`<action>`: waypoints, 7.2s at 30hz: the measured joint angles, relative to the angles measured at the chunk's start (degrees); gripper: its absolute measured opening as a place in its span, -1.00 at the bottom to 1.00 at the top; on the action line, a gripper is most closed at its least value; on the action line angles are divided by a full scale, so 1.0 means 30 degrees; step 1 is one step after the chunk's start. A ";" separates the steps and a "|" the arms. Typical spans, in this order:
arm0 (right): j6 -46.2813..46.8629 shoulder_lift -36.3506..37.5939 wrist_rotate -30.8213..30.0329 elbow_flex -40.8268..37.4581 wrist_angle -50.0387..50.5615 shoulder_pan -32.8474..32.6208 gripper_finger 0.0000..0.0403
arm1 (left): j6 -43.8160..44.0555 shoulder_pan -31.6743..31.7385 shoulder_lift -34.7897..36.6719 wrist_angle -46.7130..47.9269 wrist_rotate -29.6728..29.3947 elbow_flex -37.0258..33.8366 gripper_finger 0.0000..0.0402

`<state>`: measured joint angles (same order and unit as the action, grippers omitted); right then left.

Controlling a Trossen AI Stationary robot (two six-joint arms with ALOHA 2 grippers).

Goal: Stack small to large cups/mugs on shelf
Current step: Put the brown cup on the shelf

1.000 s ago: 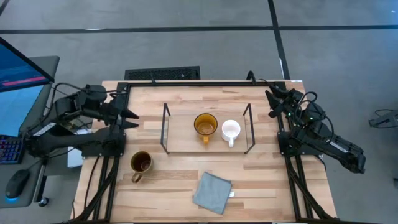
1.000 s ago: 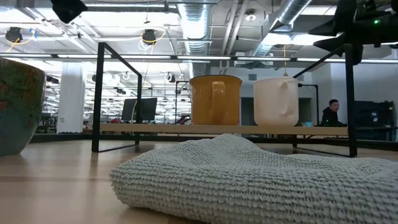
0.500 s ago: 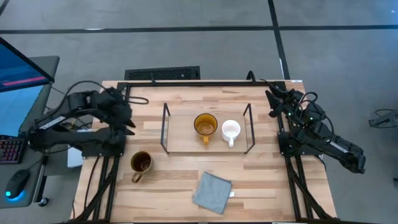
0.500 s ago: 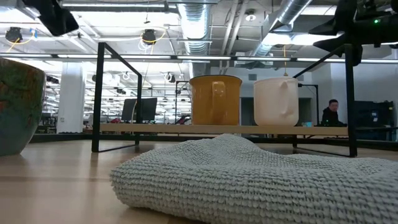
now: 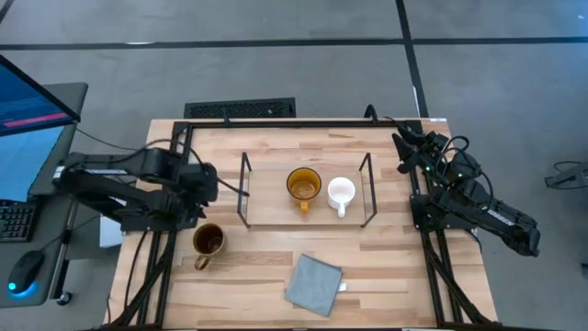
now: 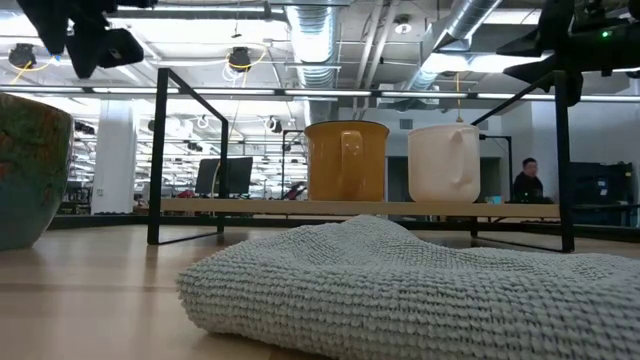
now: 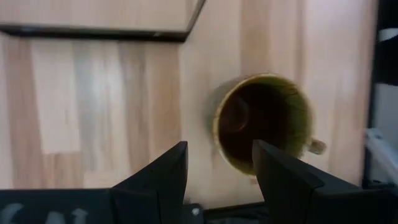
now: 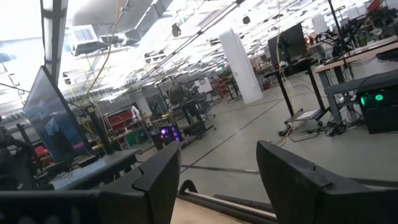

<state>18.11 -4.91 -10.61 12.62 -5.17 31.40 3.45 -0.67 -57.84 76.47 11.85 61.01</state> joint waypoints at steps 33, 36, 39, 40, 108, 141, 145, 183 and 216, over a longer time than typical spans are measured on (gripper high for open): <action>-0.0191 0.0000 0.0007 0.0000 0.0087 -0.0007 0.16 | 0.5704 -0.3838 -0.2587 -0.3802 -0.2570 -0.4220 -0.15; -0.0191 0.0000 0.0007 0.0000 0.0087 0.0000 0.16 | 0.6268 -0.3765 -0.2587 -0.3861 -0.3135 -0.4342 -0.15; -0.0191 0.0000 0.0007 0.0000 0.0080 0.0000 0.16 | 0.7162 -0.3668 -0.2587 -0.3850 -0.3376 -0.4416 -0.15; -0.0205 0.0000 0.0007 0.0000 0.0080 -0.0007 0.16 | 0.7503 -0.3649 -0.2587 -0.3850 -0.3407 -0.4422 -0.15; -0.0701 0.0000 0.0007 0.0000 0.0006 0.0000 0.16 | 0.6044 0.2267 -0.0651 0.1601 -0.2208 0.7767 -0.95; -0.0701 0.0000 0.0087 0.0003 0.0131 -0.0007 0.16 | -0.1583 0.8490 -1.3933 0.4501 -0.0171 1.8054 -0.95; -0.0737 0.0000 0.0087 0.0002 0.0131 -0.0007 0.16 | -0.1272 0.8482 -1.4423 0.4511 -0.0197 1.8054 -0.95; -0.1525 0.0007 0.0095 0.0007 -0.0153 -0.0590 0.16 | -0.0078 0.7467 -1.6918 0.2404 -0.0099 1.5184 -0.95; -0.1692 0.0007 0.0095 0.0007 -0.0153 -0.0590 0.16 | -0.0027 0.7538 -1.6939 0.2198 -0.0849 1.4415 -0.95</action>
<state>13.04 -4.89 -10.33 12.64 -5.63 29.63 3.37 21.94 -108.66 83.07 9.30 104.26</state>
